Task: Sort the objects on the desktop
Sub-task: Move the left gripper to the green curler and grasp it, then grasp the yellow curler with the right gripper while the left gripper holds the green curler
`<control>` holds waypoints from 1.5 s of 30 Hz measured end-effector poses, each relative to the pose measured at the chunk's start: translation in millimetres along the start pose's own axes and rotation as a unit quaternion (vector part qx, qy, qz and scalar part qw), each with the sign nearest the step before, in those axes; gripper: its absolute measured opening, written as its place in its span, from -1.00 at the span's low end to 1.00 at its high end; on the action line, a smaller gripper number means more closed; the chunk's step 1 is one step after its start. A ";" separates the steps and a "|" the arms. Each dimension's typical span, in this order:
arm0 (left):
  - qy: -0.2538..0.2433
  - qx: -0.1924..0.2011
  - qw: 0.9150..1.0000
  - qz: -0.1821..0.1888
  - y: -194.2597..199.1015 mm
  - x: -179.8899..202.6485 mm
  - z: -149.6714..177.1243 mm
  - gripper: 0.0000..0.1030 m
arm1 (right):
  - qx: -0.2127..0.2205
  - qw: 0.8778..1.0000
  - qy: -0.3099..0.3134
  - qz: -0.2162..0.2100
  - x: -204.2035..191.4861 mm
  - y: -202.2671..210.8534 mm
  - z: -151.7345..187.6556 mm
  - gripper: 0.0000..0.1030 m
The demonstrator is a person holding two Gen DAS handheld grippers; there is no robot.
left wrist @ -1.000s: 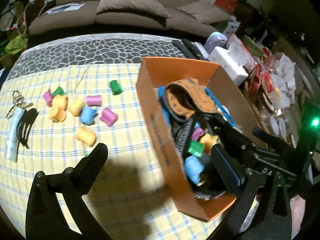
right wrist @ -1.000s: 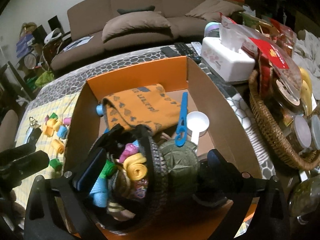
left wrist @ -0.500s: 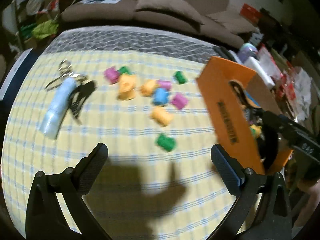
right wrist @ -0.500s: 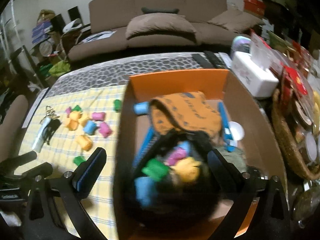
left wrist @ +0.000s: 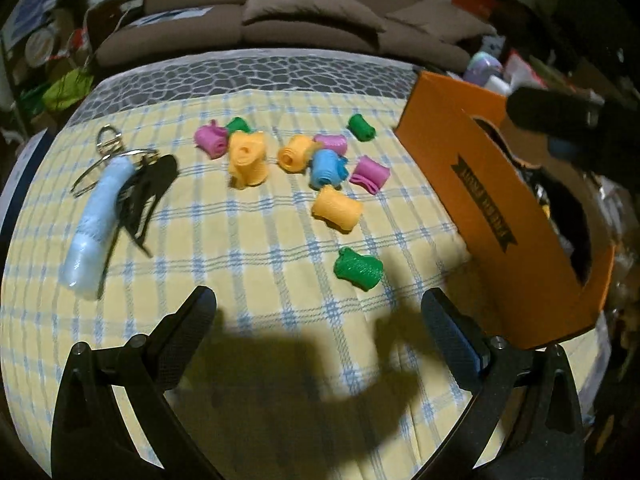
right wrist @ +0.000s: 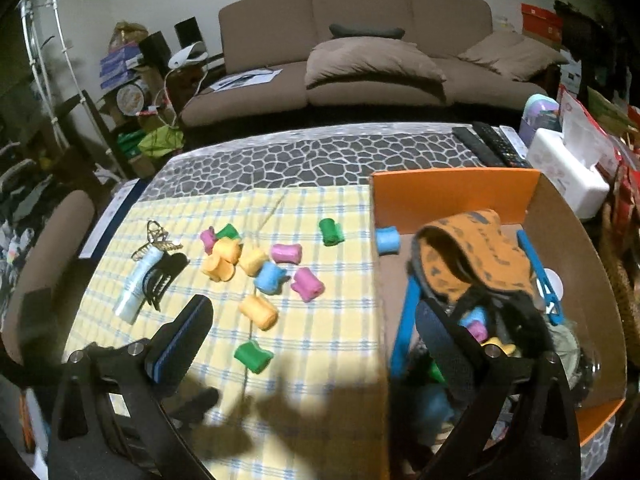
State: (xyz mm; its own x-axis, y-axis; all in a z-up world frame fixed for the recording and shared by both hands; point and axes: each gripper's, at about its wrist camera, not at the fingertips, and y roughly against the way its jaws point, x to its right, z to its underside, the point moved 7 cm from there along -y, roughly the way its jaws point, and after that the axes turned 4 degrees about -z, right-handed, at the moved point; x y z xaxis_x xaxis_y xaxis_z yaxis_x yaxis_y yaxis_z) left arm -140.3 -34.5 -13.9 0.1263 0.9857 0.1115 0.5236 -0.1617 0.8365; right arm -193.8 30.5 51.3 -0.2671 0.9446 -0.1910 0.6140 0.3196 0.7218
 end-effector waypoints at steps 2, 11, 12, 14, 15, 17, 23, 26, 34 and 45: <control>-0.004 0.000 1.000 0.001 -7.9 4.3 -1.2 0.94 | 0.001 1.000 -0.002 -0.001 -2.3 -2.9 -1.7 0.98; -0.036 -0.003 0.999 0.006 -40.8 30.8 -6.4 0.11 | 0.006 0.999 -0.042 -0.015 7.6 -10.3 -5.9 0.91; -0.035 -0.006 0.999 0.010 -44.4 31.3 -5.5 0.03 | 0.006 0.999 -0.044 -0.014 8.8 -10.5 -6.3 0.90; -0.034 -0.005 0.999 0.010 -47.4 30.6 -4.6 -0.11 | 0.006 0.999 -0.048 -0.013 11.9 -11.0 -6.6 0.90; -0.034 -0.003 0.999 0.008 -47.6 29.6 -4.8 -0.21 | 0.006 0.999 -0.050 -0.013 13.3 -11.4 -6.7 0.90; -0.028 -0.001 1.000 0.013 -46.4 25.0 -5.6 -0.39 | 0.006 0.998 -0.053 -0.013 14.8 -11.6 -6.0 0.89; 0.021 -0.004 0.999 0.049 -34.4 2.8 -7.4 -0.42 | 0.005 0.998 -0.052 -0.017 14.2 -12.0 -6.0 0.87; 0.039 0.003 0.998 0.049 -21.3 -7.1 -11.2 -0.43 | 0.007 0.998 -0.052 -0.023 9.1 -13.1 -6.9 0.85; 0.111 0.022 0.992 0.057 11.9 -58.8 -22.7 -0.43 | -0.003 0.999 -0.023 -0.039 -22.0 -33.9 -2.8 0.66; 0.140 0.023 0.988 0.058 17.1 -95.9 -26.1 -0.43 | -0.046 0.999 -0.006 -0.028 -50.2 -89.5 19.8 0.39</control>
State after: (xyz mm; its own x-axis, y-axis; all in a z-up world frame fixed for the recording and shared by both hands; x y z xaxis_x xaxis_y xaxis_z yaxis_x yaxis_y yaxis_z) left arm -165.4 -130.6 3.7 -0.0470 0.9342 0.3537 0.5573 -0.2694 0.7854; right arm -220.7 -44.0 -16.9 -0.2892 0.9264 -0.2411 0.5273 0.3644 0.7676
